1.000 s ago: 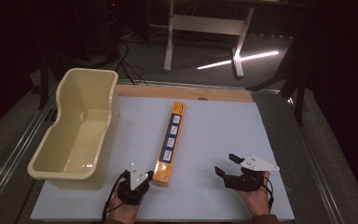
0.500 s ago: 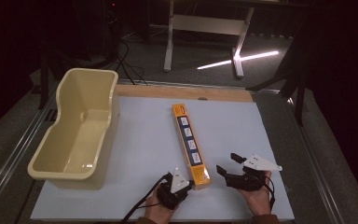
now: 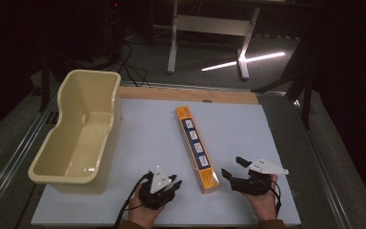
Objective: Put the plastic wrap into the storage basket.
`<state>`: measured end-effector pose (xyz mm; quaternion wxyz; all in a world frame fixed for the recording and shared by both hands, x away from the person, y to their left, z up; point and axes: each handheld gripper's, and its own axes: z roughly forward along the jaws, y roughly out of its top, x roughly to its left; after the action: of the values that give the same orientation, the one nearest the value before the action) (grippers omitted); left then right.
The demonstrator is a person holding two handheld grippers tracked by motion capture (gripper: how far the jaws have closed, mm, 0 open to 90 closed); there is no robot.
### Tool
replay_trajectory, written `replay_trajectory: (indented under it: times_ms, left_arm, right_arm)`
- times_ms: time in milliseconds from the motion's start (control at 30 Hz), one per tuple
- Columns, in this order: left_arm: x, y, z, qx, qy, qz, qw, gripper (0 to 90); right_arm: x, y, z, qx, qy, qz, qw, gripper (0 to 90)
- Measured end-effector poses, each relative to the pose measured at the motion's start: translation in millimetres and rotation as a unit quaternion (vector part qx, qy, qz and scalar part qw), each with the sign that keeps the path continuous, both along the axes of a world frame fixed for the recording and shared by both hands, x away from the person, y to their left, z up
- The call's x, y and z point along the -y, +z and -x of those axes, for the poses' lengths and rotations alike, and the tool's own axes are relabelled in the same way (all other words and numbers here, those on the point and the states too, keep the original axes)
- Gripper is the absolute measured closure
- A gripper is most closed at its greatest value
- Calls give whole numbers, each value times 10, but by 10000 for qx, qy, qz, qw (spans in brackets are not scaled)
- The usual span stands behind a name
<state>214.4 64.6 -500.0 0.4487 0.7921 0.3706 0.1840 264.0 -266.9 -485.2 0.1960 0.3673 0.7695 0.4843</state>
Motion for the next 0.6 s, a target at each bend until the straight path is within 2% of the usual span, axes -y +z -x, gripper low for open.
replay_trajectory:
  times_ms: [33,67,133,233,267,367,467,567,600]
  left_arm:
    - [0,0,0,0,0,0,10000,616]
    - [-146,48,37,25,59,-40,10000,566]
    - [-257,89,81,58,127,-195,9997,467]
    - [-383,128,153,119,60,-367,9992,351]
    - [-383,128,153,119,60,-367,9992,315]
    - [-482,134,220,182,91,-459,9987,251]
    - [-558,116,266,209,86,-503,9985,228]
    - [-617,87,290,199,49,-390,9990,201]
    - [-629,78,294,193,37,-353,9992,201]
  right_arm:
    - [0,0,0,0,0,0,10000,241]
    - [-28,2,-5,-21,10,49,10000,241]
    - [-57,26,-8,-33,27,96,9999,238]
    - [-110,104,-3,32,82,165,9998,213]
    - [-110,104,-3,32,82,165,9998,213]
    - [-211,184,-4,6,127,252,9996,176]
    - [-274,210,-26,-33,177,270,9995,171]
    - [-441,274,-91,-88,250,427,9987,160]
    - [-441,274,-91,-88,250,427,9987,160]
